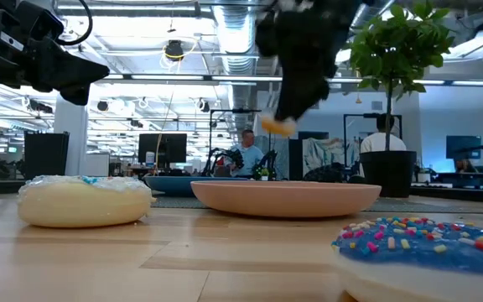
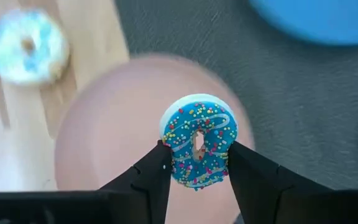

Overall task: Pick & Place donuts
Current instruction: Put the small blue donut on the pink plate

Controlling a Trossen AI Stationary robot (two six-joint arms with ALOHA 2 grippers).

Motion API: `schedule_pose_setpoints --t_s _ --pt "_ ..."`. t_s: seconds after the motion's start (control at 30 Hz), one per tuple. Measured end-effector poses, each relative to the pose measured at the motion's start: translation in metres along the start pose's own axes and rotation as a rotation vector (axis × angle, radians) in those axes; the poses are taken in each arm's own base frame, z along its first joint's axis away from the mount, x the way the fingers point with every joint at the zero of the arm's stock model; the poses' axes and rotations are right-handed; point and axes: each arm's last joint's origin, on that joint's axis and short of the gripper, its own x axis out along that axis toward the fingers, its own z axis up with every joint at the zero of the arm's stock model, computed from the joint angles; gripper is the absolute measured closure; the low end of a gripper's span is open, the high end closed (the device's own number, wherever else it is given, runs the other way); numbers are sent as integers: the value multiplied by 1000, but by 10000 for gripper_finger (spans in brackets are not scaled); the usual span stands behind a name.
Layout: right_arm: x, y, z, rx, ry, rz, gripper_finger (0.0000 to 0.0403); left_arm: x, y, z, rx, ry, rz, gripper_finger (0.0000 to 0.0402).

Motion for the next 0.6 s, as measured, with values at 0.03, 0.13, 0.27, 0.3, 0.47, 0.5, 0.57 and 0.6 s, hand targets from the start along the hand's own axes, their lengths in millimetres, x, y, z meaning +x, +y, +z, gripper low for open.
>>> schedule_pose_setpoints --t_s 0.03,0.13,0.27,0.3,0.47,0.5,0.57,0.6 --pt "10 1 2 -7 47 -16 260 0 0 0 0 0 0 401" --pt "36 -1 5 -9 163 -37 252 0 0 0 0 0 0 401" --pt "51 -5 13 18 206 71 234 0 0 0 0 0 1 401" --pt "53 -6 15 25 200 90 229 0 0 0 0 0 0 401" --pt "55 -14 15 74 209 63 200 0 0 0 0 0 1 401" --pt "55 -16 15 76 208 42 194 0 0 0 0 0 1 401" --pt "55 -17 16 79 206 38 183 0 0 0 0 0 0 401" --pt "55 -17 16 80 206 39 179 0 0 0 0 0 1 401"
